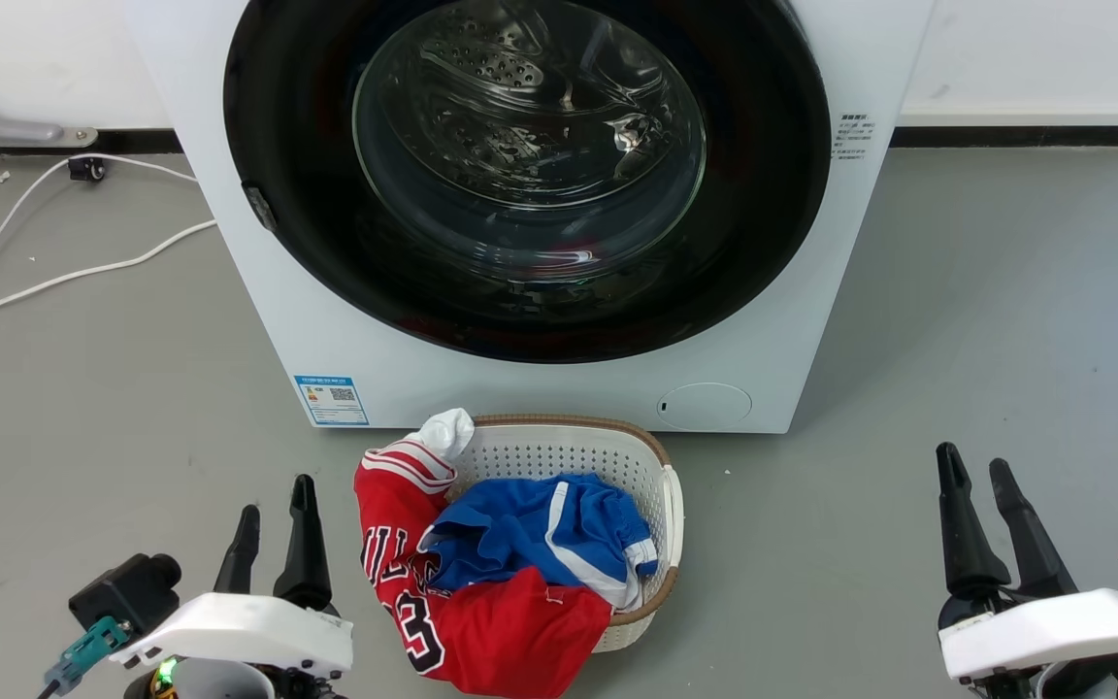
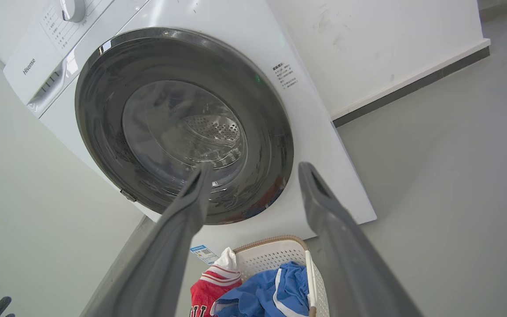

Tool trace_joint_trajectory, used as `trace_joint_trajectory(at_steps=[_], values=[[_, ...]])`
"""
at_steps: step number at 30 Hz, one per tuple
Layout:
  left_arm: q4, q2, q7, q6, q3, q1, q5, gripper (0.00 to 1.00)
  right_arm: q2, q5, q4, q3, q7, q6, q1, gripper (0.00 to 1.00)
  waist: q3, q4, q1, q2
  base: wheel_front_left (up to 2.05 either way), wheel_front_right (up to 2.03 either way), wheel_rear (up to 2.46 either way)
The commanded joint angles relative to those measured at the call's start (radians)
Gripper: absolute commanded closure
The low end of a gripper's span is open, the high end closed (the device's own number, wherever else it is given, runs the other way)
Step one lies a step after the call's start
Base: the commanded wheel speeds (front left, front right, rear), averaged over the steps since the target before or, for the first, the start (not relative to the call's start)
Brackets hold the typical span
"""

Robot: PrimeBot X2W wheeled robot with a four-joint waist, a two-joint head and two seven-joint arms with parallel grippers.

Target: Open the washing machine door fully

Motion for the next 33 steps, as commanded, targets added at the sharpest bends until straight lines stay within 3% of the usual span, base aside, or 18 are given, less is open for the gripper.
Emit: trace_joint_trajectory(at_steps=[1,16,33], values=[[-0.018,0.014,-0.01,0.01,-0.011,-0.002,0.035,0.0,-0.002,-0.041,-0.022,0.003,-0.011,0.002,0.003,0.0,0.0,0.0,0.0,0.0,0.0,0.0,0.0],[-0.045,0.047,-0.054,0.057,-0.081,0.013,0.192,0.0,-0.002,-0.215,-0.05,0.014,-0.054,0.002,0.035,0.0,-0.001,0.006,0.0,0.0,0.0,0.0,0.0],[-0.07,0.041,-0.106,0.038,-0.113,0.047,0.382,0.0,-0.002,-0.322,-0.094,0.008,-0.106,0.002,0.079,0.0,-0.007,0.007,0.0,0.0,0.0,0.0,0.0]])
